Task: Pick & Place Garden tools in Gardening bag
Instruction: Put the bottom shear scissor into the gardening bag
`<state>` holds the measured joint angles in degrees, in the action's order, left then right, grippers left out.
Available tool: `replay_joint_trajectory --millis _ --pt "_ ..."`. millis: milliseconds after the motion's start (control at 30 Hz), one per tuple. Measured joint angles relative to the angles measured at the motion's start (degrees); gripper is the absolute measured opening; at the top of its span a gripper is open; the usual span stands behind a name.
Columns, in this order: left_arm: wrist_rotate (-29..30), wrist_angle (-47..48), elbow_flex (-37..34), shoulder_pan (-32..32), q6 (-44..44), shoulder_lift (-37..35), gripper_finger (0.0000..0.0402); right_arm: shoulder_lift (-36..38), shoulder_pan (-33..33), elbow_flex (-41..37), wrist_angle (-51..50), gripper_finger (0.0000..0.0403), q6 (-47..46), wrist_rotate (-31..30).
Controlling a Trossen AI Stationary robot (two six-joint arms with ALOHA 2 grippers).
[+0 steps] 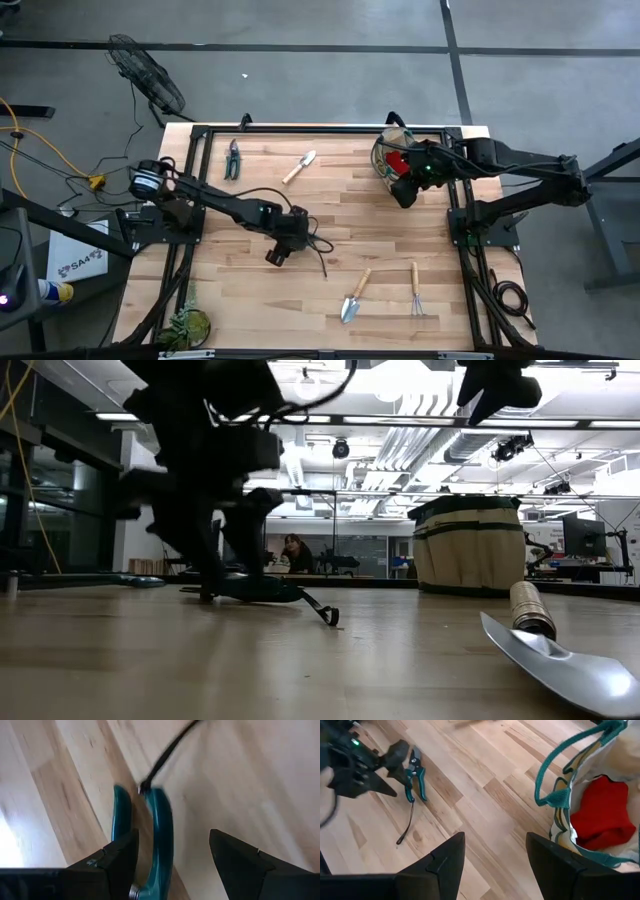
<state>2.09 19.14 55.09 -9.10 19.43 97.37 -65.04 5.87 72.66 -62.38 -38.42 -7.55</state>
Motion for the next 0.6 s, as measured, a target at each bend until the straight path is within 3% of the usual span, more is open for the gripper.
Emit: replay_joint_trajectory --millis 100,433,600 --pt "2.7 -0.6 0.0 0.0 0.1 1.1 0.0237 0.0 0.0 0.0 0.1 0.0201 0.3 0.0" --pt "2.6 -1.7 0.0 0.0 1.9 1.9 0.0235 0.0 0.0 0.0 0.3 0.0201 0.7 0.0" --pt "2.8 -1.5 0.0 0.0 2.9 1.9 0.0201 0.0 0.0 0.0 0.3 0.0201 0.7 0.0"
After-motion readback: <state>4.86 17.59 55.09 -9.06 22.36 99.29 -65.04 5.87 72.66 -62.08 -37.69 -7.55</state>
